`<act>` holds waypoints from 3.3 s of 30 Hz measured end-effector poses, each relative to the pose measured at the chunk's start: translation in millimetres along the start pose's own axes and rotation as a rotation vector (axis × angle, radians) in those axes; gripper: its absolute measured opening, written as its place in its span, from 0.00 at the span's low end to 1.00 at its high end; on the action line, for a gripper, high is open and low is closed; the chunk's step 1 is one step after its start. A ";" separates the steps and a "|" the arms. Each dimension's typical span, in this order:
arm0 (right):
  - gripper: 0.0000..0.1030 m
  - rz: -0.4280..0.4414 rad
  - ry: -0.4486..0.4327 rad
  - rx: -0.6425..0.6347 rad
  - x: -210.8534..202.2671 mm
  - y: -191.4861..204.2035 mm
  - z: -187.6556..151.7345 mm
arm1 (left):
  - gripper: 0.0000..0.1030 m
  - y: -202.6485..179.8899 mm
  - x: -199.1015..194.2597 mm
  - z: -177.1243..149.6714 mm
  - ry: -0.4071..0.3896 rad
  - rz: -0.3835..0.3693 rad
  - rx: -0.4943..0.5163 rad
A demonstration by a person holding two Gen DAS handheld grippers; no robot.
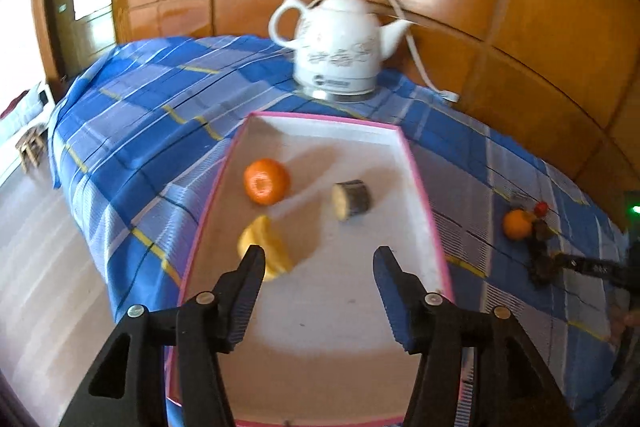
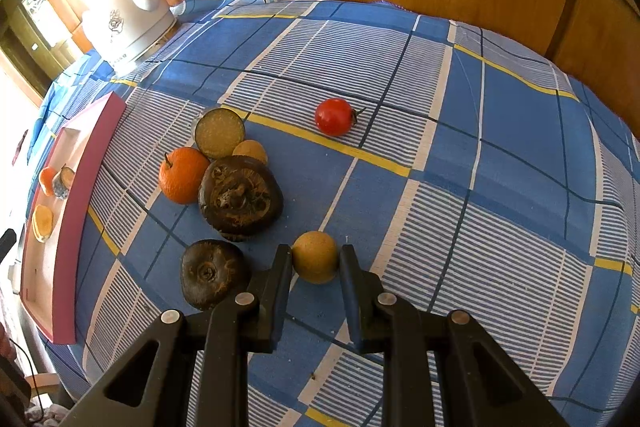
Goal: Organize fruits
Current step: 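Carry the small yellow fruit into the tray and open the right tool, then move the right tool back toward the remaining fruits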
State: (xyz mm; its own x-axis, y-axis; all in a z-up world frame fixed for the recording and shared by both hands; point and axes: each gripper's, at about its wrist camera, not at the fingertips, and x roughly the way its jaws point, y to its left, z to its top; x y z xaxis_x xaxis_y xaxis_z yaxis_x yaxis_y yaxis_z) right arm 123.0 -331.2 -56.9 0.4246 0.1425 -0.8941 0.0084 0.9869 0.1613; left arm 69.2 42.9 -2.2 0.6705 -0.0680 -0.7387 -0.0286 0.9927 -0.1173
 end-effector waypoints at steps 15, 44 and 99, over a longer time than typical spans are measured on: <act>0.23 -0.022 -0.006 -0.021 -1.8 2.7 -0.1 | 0.63 -27.1 -10.7 -11.2 -0.007 -0.026 0.085; 0.23 0.188 -0.113 -0.028 -42.0 23.9 3.3 | 0.85 -31.7 -42.8 -9.8 -0.203 0.125 0.153; 0.35 -0.171 -0.149 0.098 -59.9 -29.0 -9.3 | 0.77 -42.0 -25.9 -19.7 -0.055 -0.054 0.190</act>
State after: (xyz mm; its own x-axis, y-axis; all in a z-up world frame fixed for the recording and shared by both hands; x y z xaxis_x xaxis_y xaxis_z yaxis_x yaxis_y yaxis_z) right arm 88.9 -367.6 -11.9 0.5382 -0.0461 -0.8416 0.1763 0.9826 0.0590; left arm 38.4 1.1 8.8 0.7068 -0.1211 -0.6970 0.1454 0.9891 -0.0244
